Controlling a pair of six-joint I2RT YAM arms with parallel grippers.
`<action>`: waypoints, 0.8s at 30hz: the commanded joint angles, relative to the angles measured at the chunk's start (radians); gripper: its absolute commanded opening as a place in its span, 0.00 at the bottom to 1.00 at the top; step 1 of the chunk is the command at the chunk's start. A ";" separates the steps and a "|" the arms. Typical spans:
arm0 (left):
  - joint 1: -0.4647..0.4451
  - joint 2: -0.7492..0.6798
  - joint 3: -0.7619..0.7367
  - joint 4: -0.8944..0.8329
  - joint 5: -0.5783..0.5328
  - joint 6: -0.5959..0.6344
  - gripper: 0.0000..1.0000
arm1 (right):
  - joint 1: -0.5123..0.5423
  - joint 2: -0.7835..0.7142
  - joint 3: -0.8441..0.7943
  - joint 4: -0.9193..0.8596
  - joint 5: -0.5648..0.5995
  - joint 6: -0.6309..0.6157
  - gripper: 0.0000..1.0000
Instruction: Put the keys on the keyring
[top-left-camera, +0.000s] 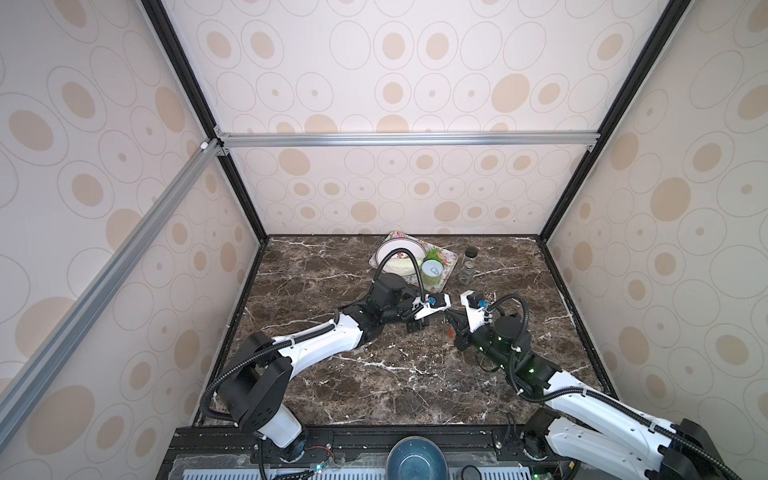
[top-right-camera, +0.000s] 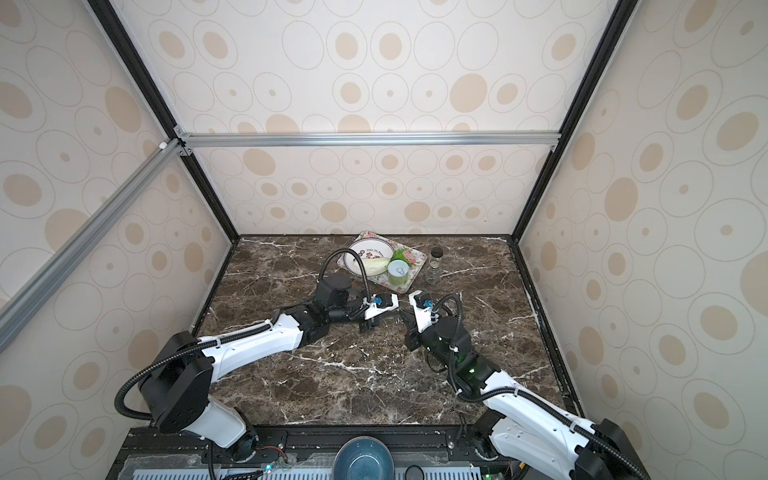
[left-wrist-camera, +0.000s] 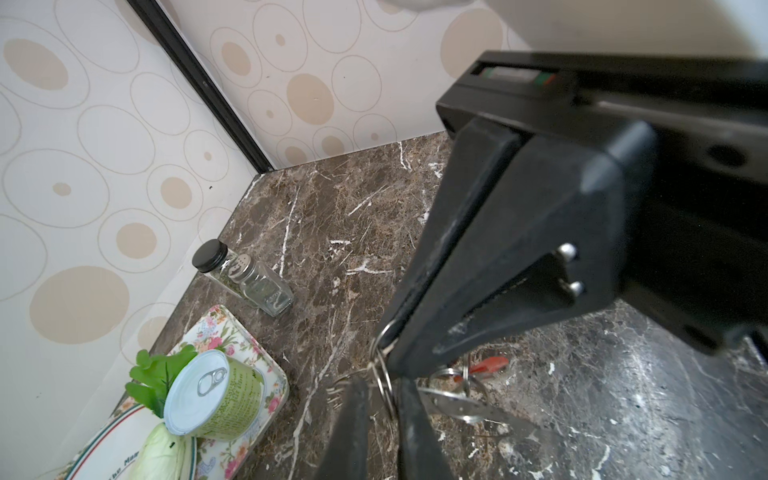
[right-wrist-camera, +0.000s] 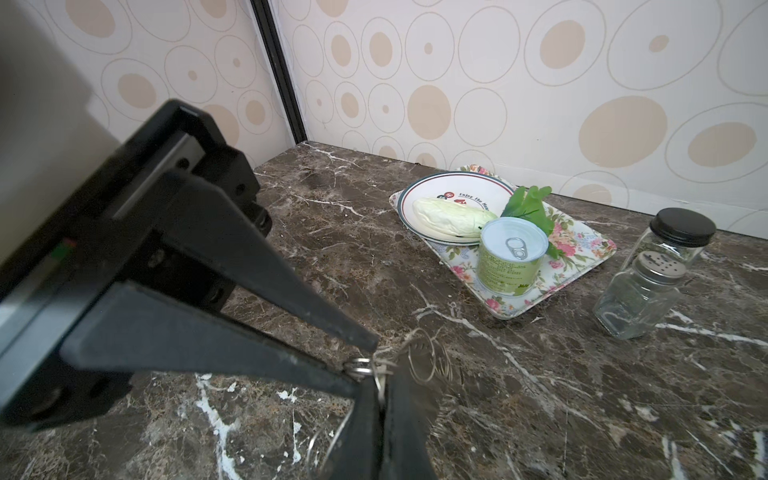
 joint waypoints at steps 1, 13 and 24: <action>-0.006 0.002 0.038 0.023 -0.055 0.009 0.06 | 0.016 -0.001 0.038 0.051 -0.034 -0.013 0.00; -0.004 -0.039 -0.024 0.127 -0.058 0.004 0.00 | -0.005 0.029 0.043 0.073 -0.016 0.056 0.00; 0.022 -0.112 -0.147 0.342 -0.072 -0.081 0.00 | -0.119 0.089 0.044 0.095 -0.144 0.198 0.00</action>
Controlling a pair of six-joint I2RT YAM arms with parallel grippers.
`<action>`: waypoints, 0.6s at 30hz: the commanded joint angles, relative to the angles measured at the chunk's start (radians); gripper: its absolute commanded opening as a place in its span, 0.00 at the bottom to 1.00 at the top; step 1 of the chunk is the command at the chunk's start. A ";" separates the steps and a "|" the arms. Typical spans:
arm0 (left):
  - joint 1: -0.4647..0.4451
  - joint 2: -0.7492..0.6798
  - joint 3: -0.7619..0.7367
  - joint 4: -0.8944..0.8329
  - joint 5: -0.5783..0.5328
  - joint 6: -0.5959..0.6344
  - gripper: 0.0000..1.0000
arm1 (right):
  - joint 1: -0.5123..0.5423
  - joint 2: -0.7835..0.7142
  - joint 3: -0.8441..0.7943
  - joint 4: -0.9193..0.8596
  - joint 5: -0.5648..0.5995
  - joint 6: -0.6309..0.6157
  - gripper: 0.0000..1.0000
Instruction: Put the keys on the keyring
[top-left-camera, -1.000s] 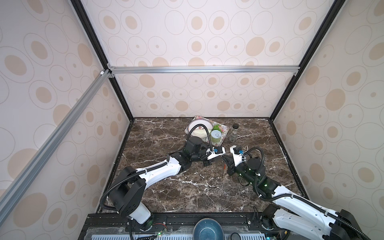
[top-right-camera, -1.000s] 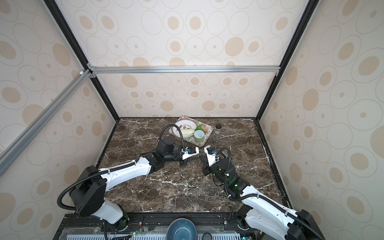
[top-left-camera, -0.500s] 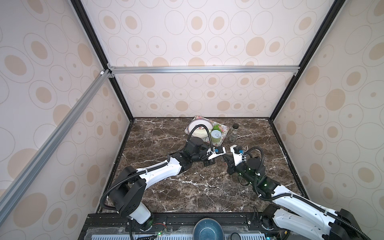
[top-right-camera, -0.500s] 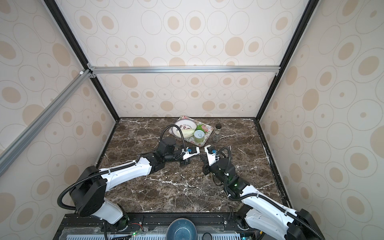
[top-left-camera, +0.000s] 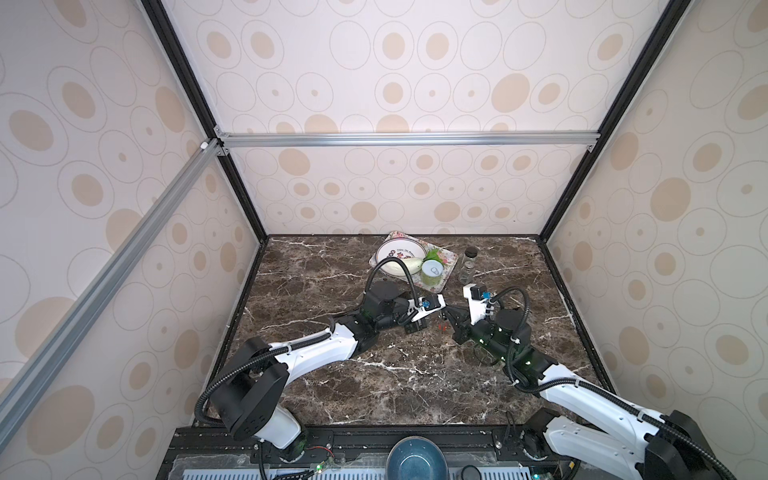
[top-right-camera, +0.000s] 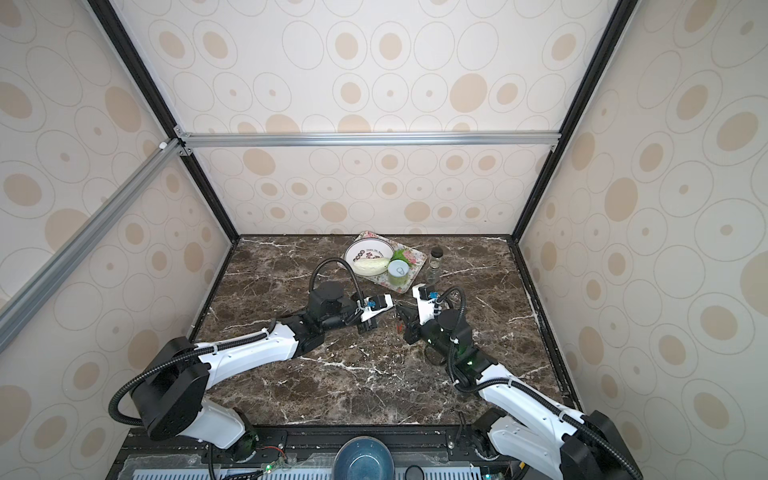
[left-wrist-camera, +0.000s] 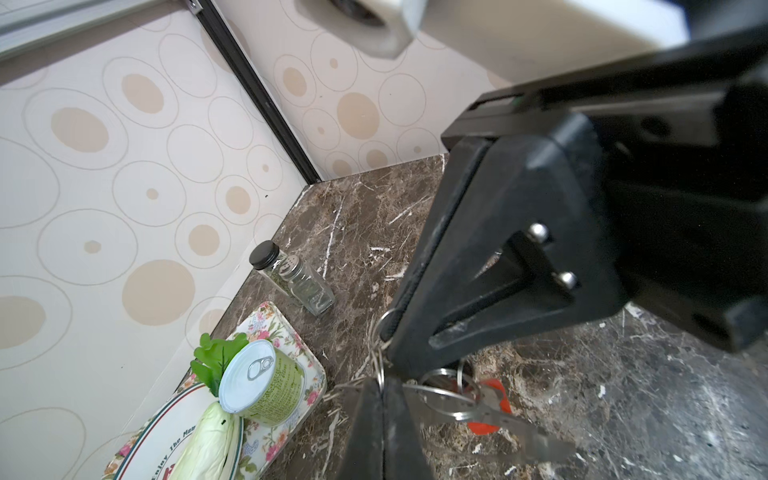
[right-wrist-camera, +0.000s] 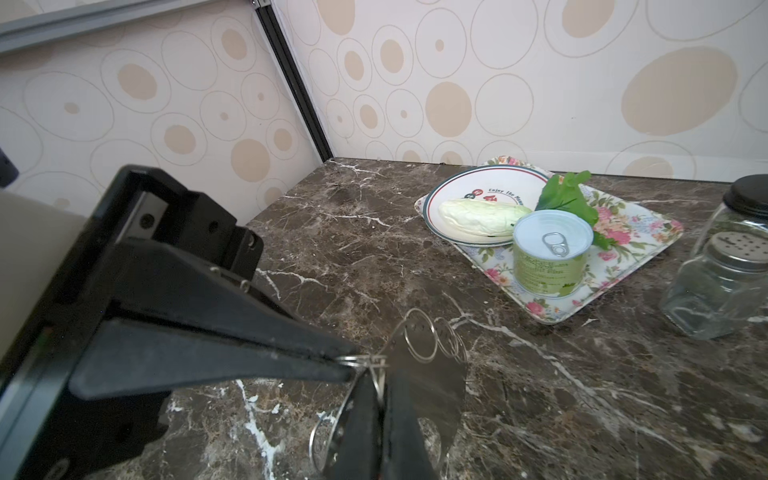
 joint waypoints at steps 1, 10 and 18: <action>0.018 -0.052 -0.002 0.110 0.013 -0.036 0.00 | -0.026 0.009 0.029 0.004 0.026 0.038 0.00; 0.028 -0.077 -0.067 0.259 0.114 -0.097 0.00 | -0.027 0.058 0.042 0.017 -0.003 0.083 0.00; 0.031 -0.087 -0.077 0.265 0.091 -0.097 0.00 | -0.027 0.061 0.052 -0.006 0.004 0.085 0.13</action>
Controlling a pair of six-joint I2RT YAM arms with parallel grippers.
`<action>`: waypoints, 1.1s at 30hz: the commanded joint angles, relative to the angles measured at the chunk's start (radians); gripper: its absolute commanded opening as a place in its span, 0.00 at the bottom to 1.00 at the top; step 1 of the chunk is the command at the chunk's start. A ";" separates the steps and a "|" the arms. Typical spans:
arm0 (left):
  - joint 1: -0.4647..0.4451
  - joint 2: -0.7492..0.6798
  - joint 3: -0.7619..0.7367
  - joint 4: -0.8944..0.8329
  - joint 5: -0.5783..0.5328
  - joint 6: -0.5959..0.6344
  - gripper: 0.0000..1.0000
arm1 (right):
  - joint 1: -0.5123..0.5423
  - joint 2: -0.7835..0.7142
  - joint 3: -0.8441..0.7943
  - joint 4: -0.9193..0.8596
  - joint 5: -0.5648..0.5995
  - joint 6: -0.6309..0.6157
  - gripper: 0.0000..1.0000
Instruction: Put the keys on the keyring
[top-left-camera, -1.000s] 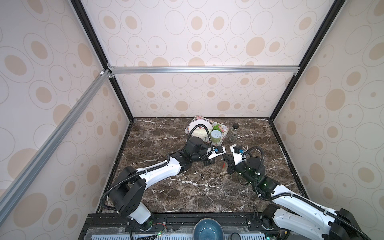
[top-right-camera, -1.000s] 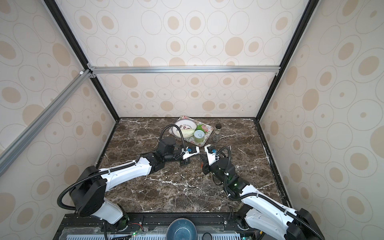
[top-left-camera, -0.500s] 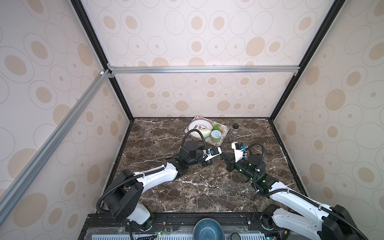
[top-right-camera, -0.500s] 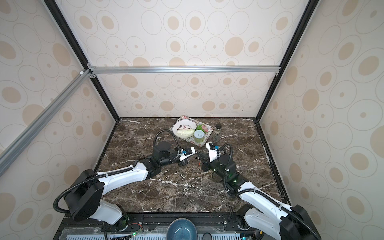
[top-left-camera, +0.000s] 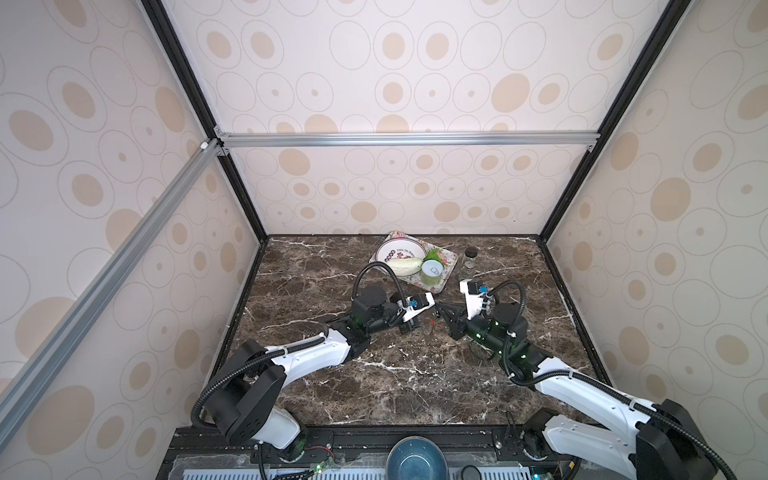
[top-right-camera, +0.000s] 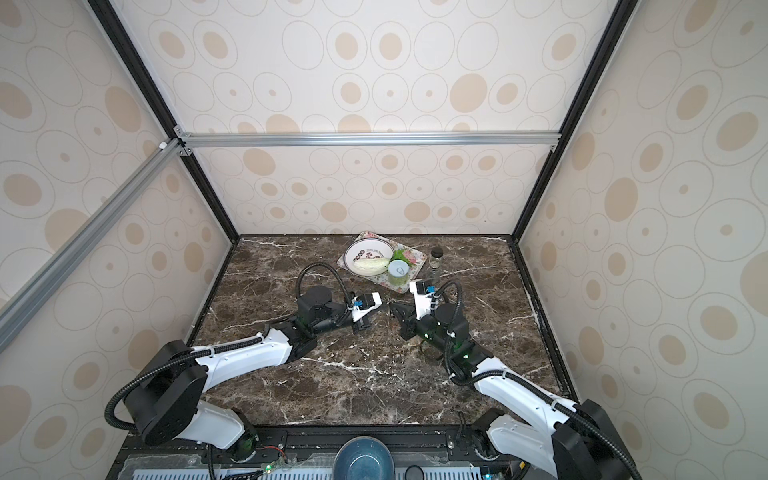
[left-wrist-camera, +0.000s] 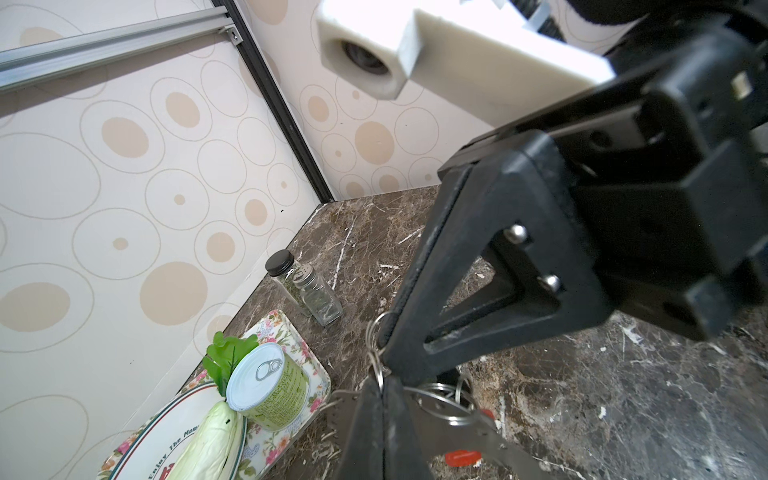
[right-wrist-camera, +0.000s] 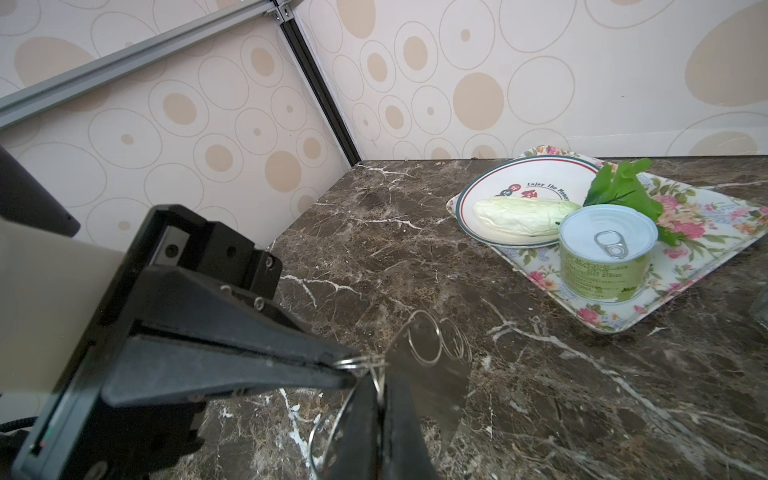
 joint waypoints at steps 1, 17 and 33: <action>0.002 -0.060 0.009 0.104 0.038 -0.014 0.00 | -0.019 -0.010 0.004 -0.041 0.082 0.000 0.15; 0.012 -0.072 0.007 0.102 0.065 -0.035 0.00 | -0.008 -0.109 -0.063 0.027 -0.002 -0.115 0.23; 0.026 -0.088 -0.016 0.154 0.165 -0.066 0.00 | 0.064 -0.083 -0.050 0.057 0.014 -0.232 0.29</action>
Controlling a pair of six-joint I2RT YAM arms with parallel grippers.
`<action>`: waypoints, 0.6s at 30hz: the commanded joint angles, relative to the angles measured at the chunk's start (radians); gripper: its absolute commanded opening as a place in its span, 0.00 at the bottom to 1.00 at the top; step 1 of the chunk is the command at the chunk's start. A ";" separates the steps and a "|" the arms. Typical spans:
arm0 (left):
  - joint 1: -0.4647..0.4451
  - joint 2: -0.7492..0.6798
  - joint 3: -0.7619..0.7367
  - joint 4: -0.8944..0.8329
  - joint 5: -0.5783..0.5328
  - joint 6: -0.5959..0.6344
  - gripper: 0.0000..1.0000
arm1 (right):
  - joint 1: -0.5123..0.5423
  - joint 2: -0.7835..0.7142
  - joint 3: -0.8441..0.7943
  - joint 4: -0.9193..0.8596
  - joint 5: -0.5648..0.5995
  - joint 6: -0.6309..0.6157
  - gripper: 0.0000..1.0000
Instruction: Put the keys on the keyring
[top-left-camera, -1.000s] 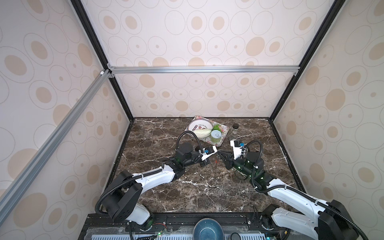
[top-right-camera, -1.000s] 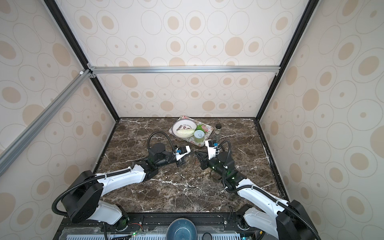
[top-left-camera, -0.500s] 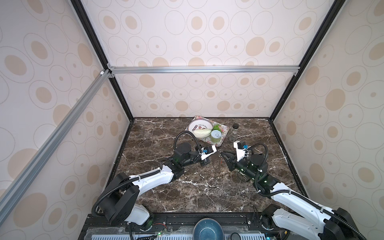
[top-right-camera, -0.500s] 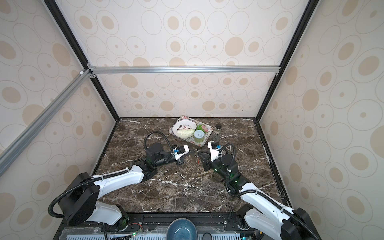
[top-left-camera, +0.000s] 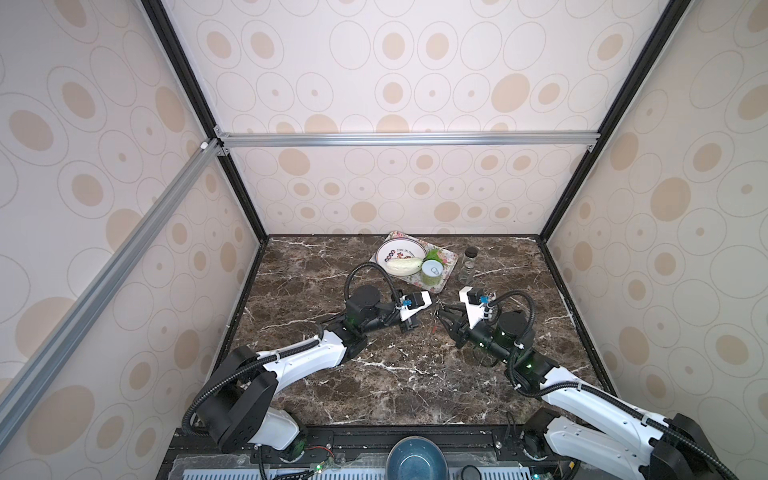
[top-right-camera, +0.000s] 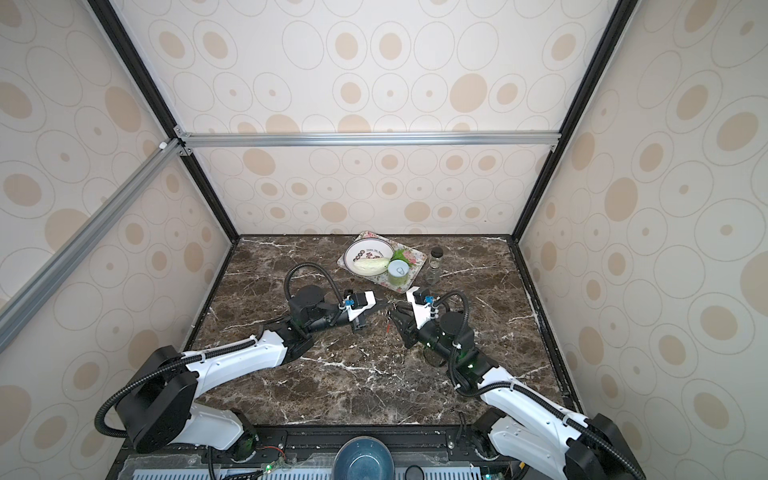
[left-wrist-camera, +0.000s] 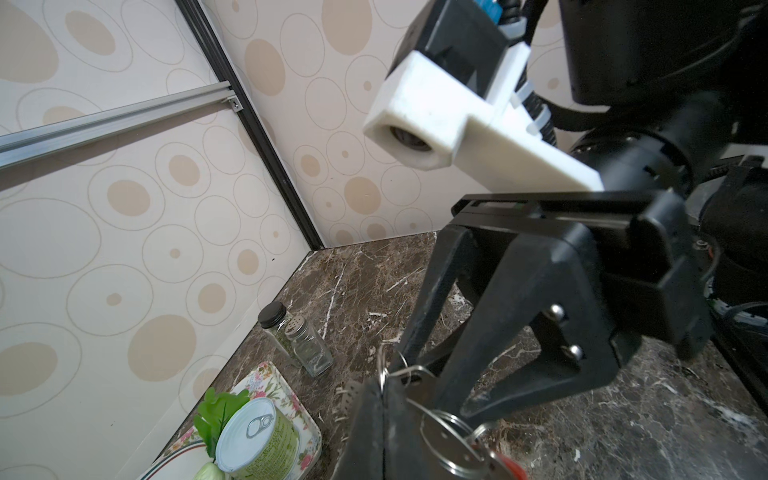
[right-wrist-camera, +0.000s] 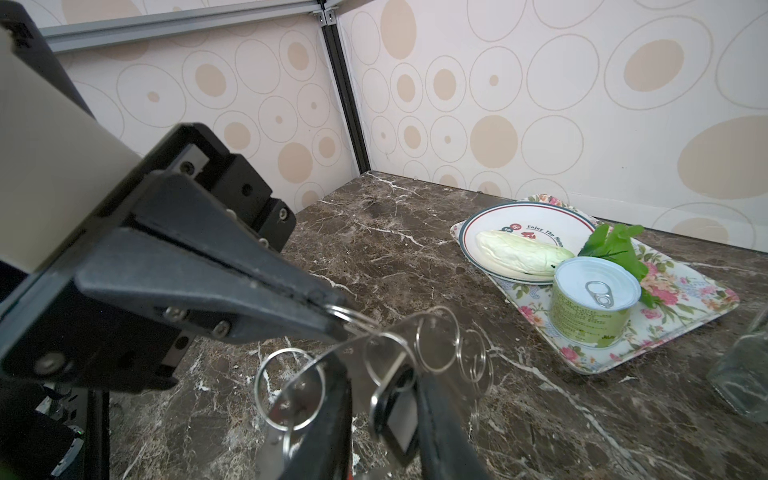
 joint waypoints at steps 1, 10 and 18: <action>0.010 -0.042 -0.002 0.082 0.060 -0.024 0.00 | 0.012 0.018 0.009 0.036 0.012 -0.040 0.29; 0.028 -0.061 -0.022 0.119 0.109 -0.054 0.00 | 0.024 0.042 0.007 0.055 0.016 -0.059 0.09; 0.045 -0.068 -0.046 0.183 0.123 -0.093 0.00 | 0.037 0.047 -0.002 0.040 0.008 -0.079 0.00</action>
